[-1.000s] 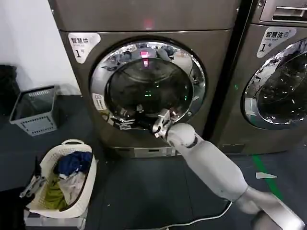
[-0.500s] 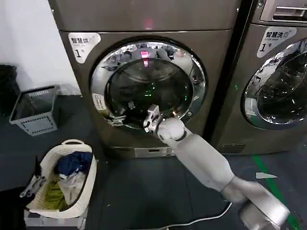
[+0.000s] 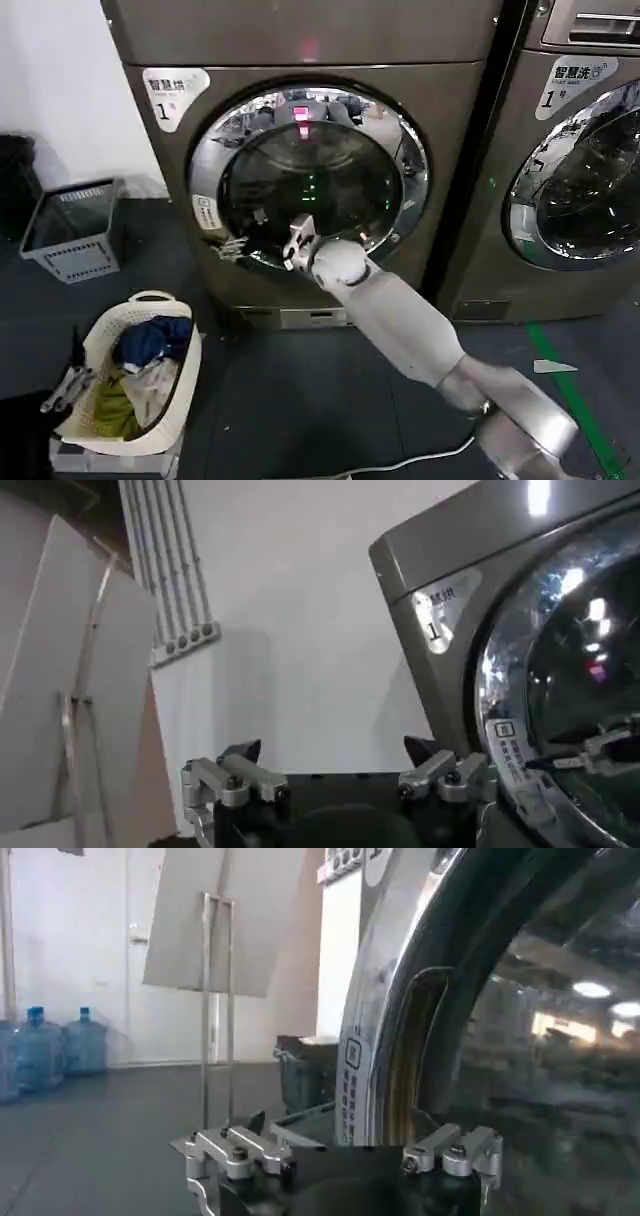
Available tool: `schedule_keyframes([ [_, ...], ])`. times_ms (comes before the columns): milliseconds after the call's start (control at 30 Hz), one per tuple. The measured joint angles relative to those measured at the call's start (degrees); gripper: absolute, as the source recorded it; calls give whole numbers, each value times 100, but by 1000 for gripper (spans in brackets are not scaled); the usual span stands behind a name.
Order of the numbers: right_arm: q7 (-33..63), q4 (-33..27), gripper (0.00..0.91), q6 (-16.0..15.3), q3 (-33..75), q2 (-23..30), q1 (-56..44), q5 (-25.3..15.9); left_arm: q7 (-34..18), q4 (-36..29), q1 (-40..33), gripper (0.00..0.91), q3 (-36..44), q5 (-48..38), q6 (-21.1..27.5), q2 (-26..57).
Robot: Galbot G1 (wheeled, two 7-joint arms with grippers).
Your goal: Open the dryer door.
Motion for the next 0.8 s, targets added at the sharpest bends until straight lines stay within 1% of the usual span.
schedule_keyframes([
  [267,-55,-235,907,57,11,178,48,-48,2,0,-11,907,1,-5,-3,-3],
  [600,-205,-367,907,42,-25,223,160,9,24,73,-52,907,-9,-34,-7,26],
  [800,-298,-364,907,22,-47,229,168,83,158,150,-200,907,-35,-138,199,117],
])
